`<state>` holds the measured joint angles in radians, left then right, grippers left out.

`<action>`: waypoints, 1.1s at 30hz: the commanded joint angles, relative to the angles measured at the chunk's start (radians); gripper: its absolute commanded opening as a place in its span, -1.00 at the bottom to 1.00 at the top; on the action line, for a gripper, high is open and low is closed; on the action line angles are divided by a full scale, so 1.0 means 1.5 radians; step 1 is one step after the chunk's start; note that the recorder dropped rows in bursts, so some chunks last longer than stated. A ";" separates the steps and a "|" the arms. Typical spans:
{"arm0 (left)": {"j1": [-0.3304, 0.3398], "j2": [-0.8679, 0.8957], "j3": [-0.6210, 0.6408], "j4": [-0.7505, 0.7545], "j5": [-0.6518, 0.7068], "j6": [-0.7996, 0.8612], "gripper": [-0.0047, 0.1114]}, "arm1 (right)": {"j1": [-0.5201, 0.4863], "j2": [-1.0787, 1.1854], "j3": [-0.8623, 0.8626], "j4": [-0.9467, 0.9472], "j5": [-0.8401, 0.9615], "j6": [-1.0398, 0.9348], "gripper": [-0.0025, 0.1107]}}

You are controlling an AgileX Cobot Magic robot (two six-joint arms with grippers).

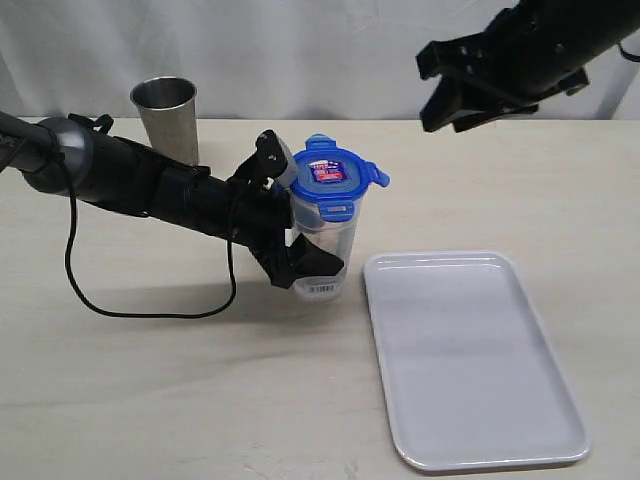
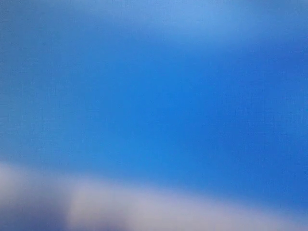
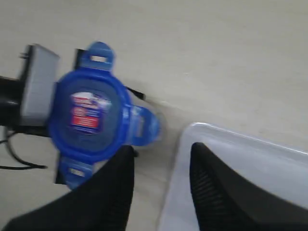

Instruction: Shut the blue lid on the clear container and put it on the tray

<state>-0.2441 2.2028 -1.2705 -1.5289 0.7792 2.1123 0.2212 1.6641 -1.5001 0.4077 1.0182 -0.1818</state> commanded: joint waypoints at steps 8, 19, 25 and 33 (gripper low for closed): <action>-0.001 0.003 0.000 0.017 -0.036 0.021 -0.92 | 0.095 0.090 -0.015 -0.018 -0.035 0.051 -0.29; -0.001 0.003 0.000 0.017 -0.038 0.021 -0.92 | 0.095 0.131 -0.015 -0.009 -0.046 0.060 -0.29; -0.001 0.003 0.000 0.017 -0.013 0.021 -0.92 | 0.095 0.192 -0.015 0.147 -0.001 -0.064 -0.28; -0.001 0.003 0.000 0.018 0.014 0.021 -0.92 | 0.095 0.293 -0.015 0.387 0.067 -0.236 -0.29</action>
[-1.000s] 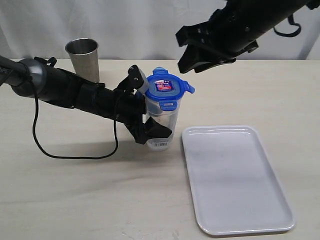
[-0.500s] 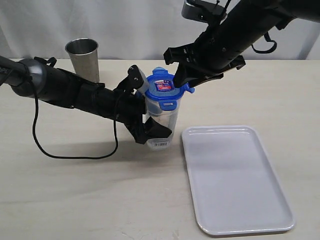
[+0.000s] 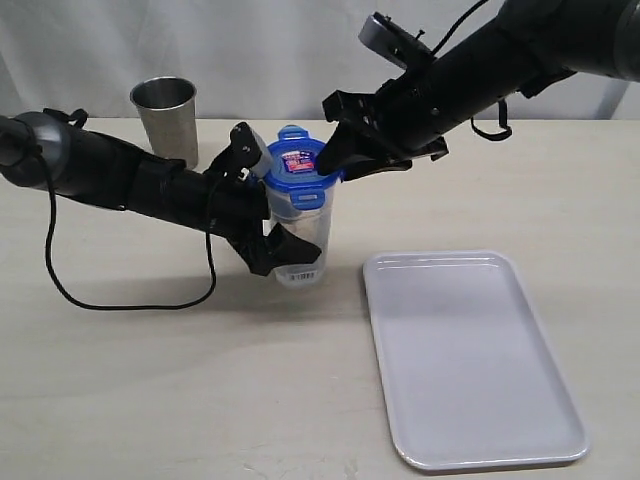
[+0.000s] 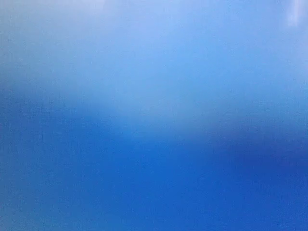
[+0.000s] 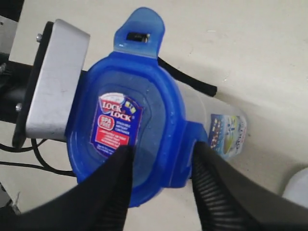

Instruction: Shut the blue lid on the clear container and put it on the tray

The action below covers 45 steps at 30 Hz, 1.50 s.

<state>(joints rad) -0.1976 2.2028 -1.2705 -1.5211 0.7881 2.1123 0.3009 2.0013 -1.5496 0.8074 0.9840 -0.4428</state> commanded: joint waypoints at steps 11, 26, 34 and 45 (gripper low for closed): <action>-0.032 0.003 0.000 0.029 0.021 0.021 -0.92 | -0.007 0.060 0.018 0.149 0.147 -0.133 -0.29; -0.032 0.003 0.000 0.060 0.021 0.020 -0.92 | -0.039 -0.132 0.018 0.042 0.051 -0.169 -0.28; -0.032 0.003 0.000 0.062 0.018 0.009 -0.92 | -0.039 -0.091 0.018 0.021 0.071 -0.139 -0.28; -0.032 -0.005 0.000 0.120 0.002 0.005 -0.92 | -0.039 -0.139 0.018 -0.006 0.112 -0.360 -0.28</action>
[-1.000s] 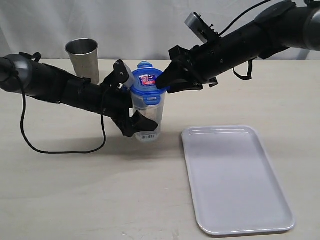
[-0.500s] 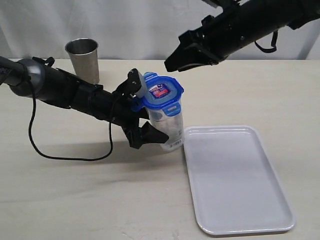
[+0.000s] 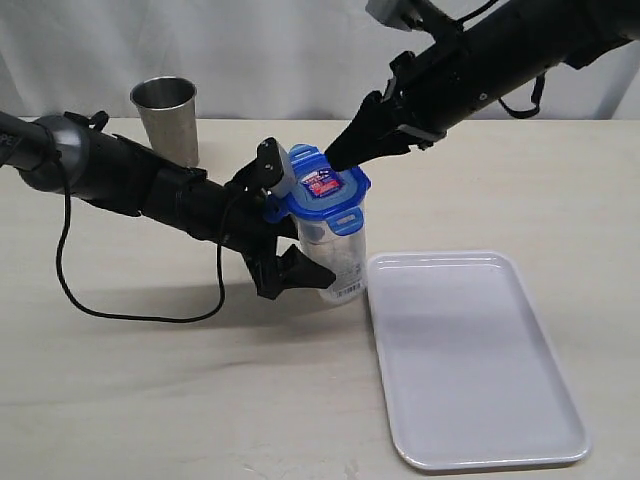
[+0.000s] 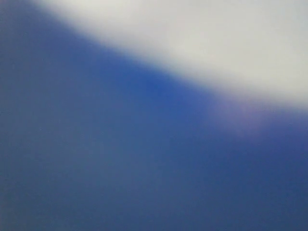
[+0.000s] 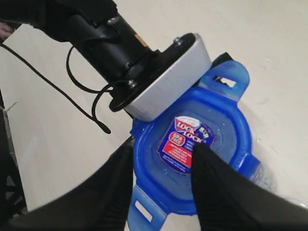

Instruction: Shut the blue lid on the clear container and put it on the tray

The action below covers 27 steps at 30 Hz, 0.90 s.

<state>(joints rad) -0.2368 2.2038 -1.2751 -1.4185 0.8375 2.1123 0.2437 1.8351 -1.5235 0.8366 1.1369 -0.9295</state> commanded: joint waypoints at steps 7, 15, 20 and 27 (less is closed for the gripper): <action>0.016 -0.014 0.003 0.065 -0.009 0.000 -0.92 | 0.002 -0.049 0.000 -0.121 0.056 -0.082 -0.28; 0.035 -0.014 0.003 0.113 -0.006 -0.046 -0.92 | 0.061 -0.076 0.012 -0.128 0.035 -0.195 -0.28; 0.035 -0.014 0.003 0.113 -0.008 -0.046 -0.92 | 0.162 -0.080 0.012 -0.260 -0.058 -0.191 -0.28; 0.035 -0.014 0.003 0.113 -0.008 -0.046 -0.92 | 0.236 -0.067 0.012 -0.493 -0.094 -0.081 -0.28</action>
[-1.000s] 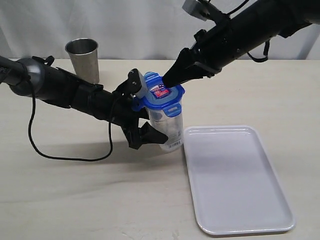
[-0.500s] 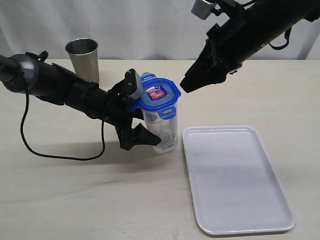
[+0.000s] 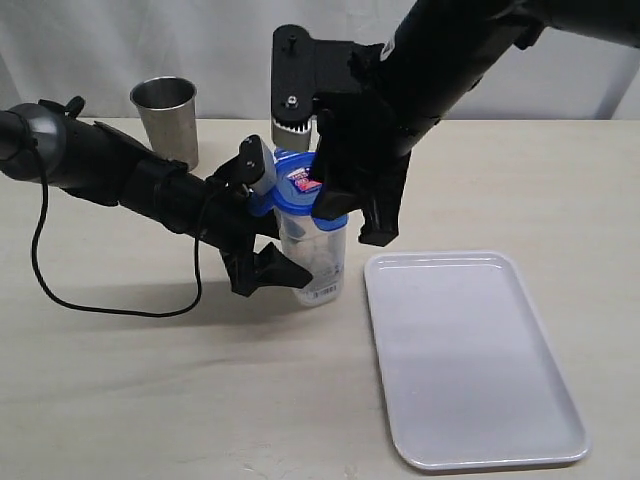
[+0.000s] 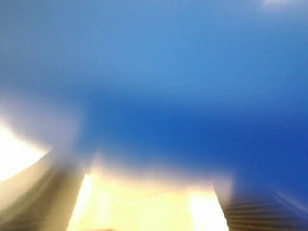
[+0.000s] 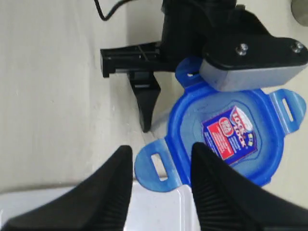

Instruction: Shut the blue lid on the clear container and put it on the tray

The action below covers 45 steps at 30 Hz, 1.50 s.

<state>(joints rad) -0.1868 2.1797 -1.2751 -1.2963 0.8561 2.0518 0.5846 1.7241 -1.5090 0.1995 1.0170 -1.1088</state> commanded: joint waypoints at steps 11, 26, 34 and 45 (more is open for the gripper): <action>0.002 0.002 0.003 0.030 -0.009 -0.007 -0.92 | 0.008 0.052 0.002 -0.113 -0.034 0.053 -0.29; 0.001 0.002 0.003 0.019 -0.005 -0.003 -0.92 | 0.008 0.107 0.032 -0.124 -0.050 0.045 -0.28; 0.001 0.002 0.003 0.012 0.017 0.017 -0.92 | 0.008 0.107 0.106 -0.138 -0.150 0.045 -0.28; 0.001 0.002 0.003 -0.001 0.069 0.030 -0.92 | 0.008 0.108 0.188 -0.143 -0.243 0.045 -0.29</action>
<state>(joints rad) -0.1698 2.1797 -1.2751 -1.3240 0.8213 2.0711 0.5997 1.7919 -1.2891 -0.0167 0.5643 -1.0565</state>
